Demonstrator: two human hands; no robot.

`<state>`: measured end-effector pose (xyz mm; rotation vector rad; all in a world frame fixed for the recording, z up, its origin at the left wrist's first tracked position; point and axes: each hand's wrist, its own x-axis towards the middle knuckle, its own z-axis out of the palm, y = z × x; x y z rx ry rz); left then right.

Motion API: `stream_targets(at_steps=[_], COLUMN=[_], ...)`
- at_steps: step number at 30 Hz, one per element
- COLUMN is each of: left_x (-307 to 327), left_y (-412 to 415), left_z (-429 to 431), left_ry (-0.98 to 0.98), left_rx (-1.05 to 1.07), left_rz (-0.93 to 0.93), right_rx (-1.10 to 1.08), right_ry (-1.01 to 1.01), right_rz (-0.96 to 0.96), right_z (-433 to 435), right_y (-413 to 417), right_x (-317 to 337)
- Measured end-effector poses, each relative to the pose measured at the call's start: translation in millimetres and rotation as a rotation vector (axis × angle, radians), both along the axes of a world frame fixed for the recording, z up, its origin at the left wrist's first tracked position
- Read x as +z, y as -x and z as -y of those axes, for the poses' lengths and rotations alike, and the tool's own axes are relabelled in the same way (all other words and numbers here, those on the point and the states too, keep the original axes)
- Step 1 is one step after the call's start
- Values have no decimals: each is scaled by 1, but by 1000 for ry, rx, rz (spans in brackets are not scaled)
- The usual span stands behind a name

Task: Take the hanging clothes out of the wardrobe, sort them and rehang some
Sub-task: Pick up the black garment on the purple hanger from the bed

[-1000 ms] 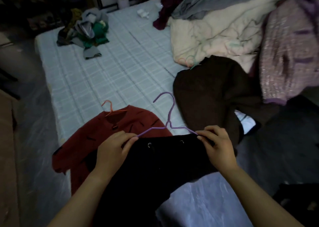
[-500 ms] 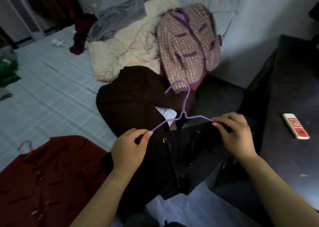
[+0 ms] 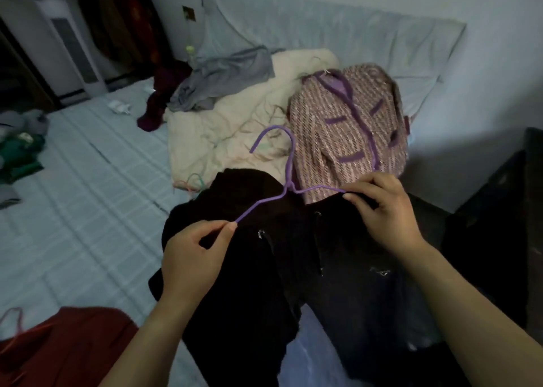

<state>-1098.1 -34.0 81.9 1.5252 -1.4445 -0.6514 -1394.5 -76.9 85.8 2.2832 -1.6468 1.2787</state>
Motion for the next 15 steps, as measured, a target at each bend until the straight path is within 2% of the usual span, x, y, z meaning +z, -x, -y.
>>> stream_targets(at_steps=[4, 9, 15], left_x=[4, -19, -65], left_y=[-29, -60, -78], left_z=[64, 123, 192], left_ry=[15, -92, -255], left_rx=[102, 179, 261], left_rz=[36, 176, 418], right_rx=[124, 255, 393], right_ry=[-26, -149, -357], right_rz=[19, 0, -164], right_z=[86, 178, 291], right_y=[-31, -68, -103], right_x=[9, -26, -84])
